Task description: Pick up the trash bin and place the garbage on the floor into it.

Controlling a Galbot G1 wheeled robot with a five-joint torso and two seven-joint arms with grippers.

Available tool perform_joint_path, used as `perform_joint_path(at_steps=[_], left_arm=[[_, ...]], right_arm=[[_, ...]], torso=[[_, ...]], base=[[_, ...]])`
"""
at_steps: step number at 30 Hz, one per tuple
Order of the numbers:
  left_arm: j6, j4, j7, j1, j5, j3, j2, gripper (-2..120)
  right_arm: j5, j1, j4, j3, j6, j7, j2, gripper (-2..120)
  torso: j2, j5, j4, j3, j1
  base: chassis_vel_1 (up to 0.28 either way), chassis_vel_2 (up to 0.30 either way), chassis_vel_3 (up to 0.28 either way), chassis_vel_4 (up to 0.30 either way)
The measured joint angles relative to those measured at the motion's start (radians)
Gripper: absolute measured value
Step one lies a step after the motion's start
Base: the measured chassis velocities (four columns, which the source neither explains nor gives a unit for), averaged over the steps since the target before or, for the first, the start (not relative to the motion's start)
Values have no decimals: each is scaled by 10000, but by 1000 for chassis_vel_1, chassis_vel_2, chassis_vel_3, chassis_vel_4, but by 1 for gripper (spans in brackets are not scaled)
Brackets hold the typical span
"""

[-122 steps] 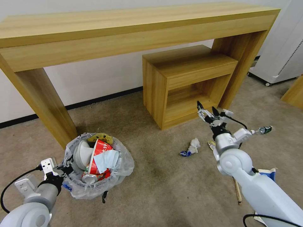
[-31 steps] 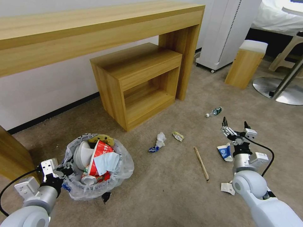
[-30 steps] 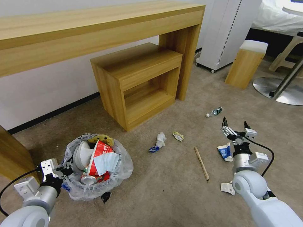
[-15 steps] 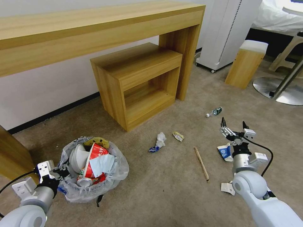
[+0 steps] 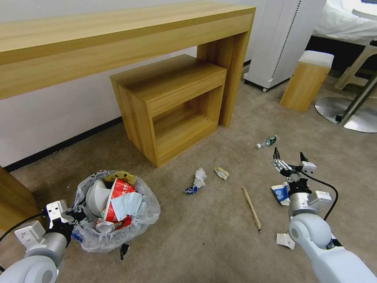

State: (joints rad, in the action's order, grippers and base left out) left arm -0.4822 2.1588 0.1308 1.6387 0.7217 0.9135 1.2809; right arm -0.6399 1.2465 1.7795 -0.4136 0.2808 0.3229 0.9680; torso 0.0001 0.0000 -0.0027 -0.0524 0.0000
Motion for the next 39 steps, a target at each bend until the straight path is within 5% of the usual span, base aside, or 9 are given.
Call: perform_joint_path(at_steps=[14,21,26,30,39], left_arm=[[32,-94,-25,-34,-16,-21,44,1],[58,-174,-35,-74,-50,-76,63,1],[162,-277,-91,-105,-85,-103,70,1],[190,-334,-108,-144,-100,-130,95,1],[302,-490,-128,-180,-96,-110,40,1]], right_arm=[[-295,-33,-47,115,-100,-267,-218,100],[-2821,460,265,113,-1133,-571,-793,100],[-4937,634,544,671,-2959,1413,-1181,100],[-4994,638,433,1127,-3917,2537,-1182,100],[-4410,516,-101,2031,-4240,2885,-1003,100]], torso=[[-1,1,0,3,0],[-1,0,-1,3,0],[-1,0,0,3,0],[0,0,0,2,0],[0,0,2,3,0]], base=[[-31,29,28,-25],[0,0,0,0],[0,0,0,0],[0,0,0,0],[0,0,0,0]])
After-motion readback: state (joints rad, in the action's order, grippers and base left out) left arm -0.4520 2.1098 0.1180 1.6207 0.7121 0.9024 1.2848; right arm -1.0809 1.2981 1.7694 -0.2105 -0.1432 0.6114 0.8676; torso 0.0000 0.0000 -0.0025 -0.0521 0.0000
